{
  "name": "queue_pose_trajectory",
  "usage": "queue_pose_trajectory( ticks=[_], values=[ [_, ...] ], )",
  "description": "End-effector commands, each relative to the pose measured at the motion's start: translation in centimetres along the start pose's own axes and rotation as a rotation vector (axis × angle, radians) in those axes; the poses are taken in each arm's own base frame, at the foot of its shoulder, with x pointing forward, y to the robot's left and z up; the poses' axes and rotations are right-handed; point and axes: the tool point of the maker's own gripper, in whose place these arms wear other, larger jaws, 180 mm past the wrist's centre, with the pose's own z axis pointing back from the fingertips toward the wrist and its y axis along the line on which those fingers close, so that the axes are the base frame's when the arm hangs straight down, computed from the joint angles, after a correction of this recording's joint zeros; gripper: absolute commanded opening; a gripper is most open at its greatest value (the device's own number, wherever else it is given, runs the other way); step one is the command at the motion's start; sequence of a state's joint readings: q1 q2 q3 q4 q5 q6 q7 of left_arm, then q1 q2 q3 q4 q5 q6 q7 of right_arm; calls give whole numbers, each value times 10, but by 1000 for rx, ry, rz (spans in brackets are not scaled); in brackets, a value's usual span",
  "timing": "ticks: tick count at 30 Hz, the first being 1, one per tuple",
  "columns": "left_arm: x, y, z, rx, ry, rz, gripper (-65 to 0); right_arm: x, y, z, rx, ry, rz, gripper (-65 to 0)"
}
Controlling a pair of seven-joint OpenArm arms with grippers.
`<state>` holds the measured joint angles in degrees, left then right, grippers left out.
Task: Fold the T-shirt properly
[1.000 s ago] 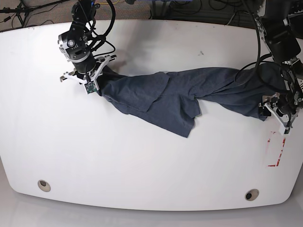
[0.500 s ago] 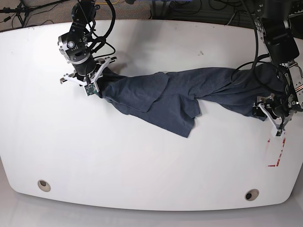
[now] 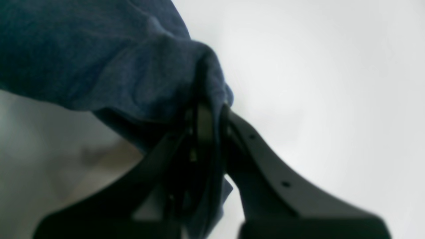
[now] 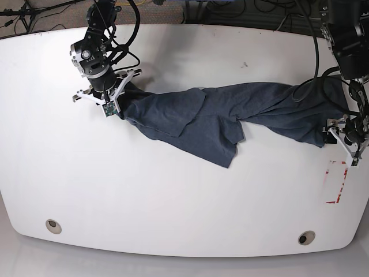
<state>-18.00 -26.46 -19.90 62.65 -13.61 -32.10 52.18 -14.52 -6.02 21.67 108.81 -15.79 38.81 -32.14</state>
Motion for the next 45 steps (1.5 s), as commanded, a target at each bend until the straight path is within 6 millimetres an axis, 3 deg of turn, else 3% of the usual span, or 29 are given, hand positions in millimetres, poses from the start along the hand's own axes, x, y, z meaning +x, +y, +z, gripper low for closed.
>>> queue_pose_trajectory(
  ticks=[1,8,11,21,35,38,45],
  values=[
    [12,13,2,8,-45,17,-210,13,-2,2,-5,-47,-3,-650],
    [-8,9,-14,-30,-7,70,-210,18,1,-1,7,-59,8,-650],
    [-9,7,-16,-35,-4,73,-210,17,4,-2,14,-53,10,-650],
    [-8,-34,-32,-111,-5,69,-210,19,6,-3,18,-57,7,-650],
    [-9,-51,-30,-203,1,17,-214,17,6,-5,22,-53,6,-650],
    [-11,-53,-29,-216,13,-2,-265,17,6,-5,22,-53,6,-650],
    [-12,-56,-30,-224,11,-8,-547,17,10,-9,39,-51,4,-650]
  ],
)
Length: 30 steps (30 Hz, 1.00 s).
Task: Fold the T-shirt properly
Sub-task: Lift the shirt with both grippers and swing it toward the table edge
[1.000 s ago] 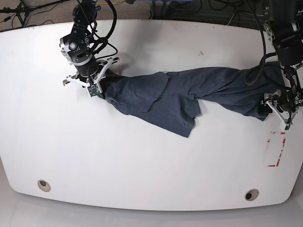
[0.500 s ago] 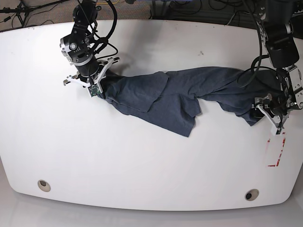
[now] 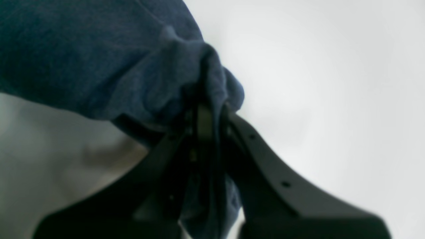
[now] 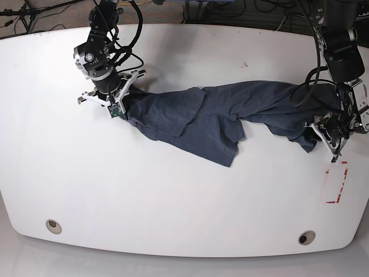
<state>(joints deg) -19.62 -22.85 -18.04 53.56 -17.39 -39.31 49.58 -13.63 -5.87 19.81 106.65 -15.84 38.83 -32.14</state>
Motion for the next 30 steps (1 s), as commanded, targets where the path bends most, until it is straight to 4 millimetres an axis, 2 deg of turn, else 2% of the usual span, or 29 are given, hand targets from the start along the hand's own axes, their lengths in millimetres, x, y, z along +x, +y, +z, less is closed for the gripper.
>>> queue_pose_trajectory(
  ticks=[1,3,7,15,20,24,30],
  values=[
    [6,3,4,6,-3,-16,-581,18,-3,0,-4,-57,1,-650],
    [6,3,4,6,-5,-16,-612,18,-2,0,-3,-56,3,-650],
    [8,3,5,5,-10,-17,-625,20,-3,-1,-5,-60,4,-650],
    [38,2,25,50,-79,-94,-626,21,-4,-1,-8,-63,4,-650],
    [52,16,52,116,-100,-102,-626,26,-6,2,-18,-76,12,-650],
    [59,30,77,177,-128,-83,-626,42,-13,6,-40,-115,29,-650],
    [68,37,101,233,-152,-98,-626,61,-21,5,-61,-156,37,-650]
  ],
)
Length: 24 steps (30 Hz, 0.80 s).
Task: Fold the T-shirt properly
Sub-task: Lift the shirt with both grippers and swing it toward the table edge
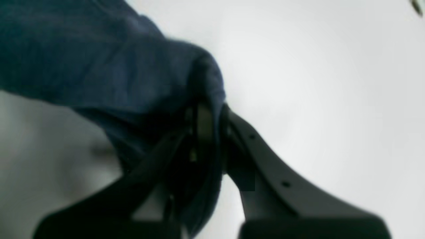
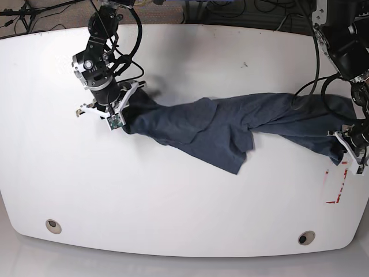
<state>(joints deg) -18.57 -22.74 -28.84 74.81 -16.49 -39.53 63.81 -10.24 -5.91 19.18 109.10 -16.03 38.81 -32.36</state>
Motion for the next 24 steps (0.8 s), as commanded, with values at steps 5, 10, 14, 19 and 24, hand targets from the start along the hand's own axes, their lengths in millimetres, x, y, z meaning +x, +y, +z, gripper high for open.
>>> queue_pose_trajectory(
  ticks=[5,10,14,19,24],
  values=[
    [32,21,37,90,-93,-20,-626,40,-18,-1,-44,-107,11,-650],
    [47,30,65,162,-136,-44,-626,62,-28,-4,-66,-156,23,-650],
    [67,32,86,210,-181,-77,-626,81,-46,-4,-100,-186,55,-650],
    [90,38,106,250,-230,-78,-626,113,-73,-4,-157,-214,90,-650],
    [110,55,128,290,-307,-16,-625,152,-108,4,-238,-250,132,-650]
  ],
)
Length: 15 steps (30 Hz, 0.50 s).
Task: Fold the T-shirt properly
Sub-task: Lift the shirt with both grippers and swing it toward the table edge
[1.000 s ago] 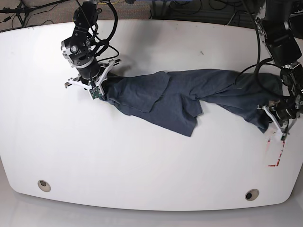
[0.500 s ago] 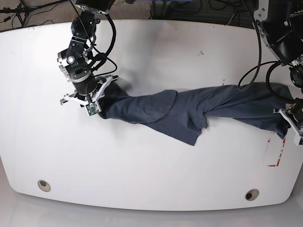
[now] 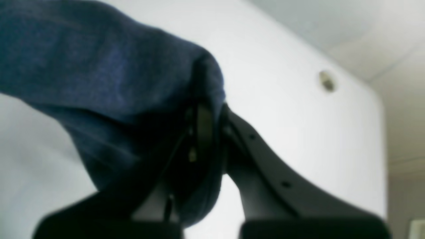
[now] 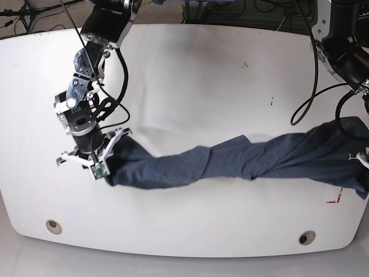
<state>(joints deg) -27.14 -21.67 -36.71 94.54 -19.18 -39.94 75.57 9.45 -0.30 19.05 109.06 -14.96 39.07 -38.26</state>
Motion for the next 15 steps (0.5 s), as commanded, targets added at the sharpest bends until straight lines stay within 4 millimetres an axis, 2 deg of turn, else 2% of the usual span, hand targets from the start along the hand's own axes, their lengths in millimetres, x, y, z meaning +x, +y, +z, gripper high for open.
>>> queue_pose_trajectory(
  ticks=[1,6,11,15],
  values=[
    [25,33,20,96,-55,24,-625,35,-36,1,-91,-57,34,-650],
    [54,40,30,112,-114,40,-625,69,-73,4,-168,-89,77,-650],
    [71,45,37,122,-149,50,-625,96,-94,9,-220,-119,84,-650],
    [80,48,41,126,-164,56,-625,104,-106,16,-255,-124,100,-650]
  ],
)
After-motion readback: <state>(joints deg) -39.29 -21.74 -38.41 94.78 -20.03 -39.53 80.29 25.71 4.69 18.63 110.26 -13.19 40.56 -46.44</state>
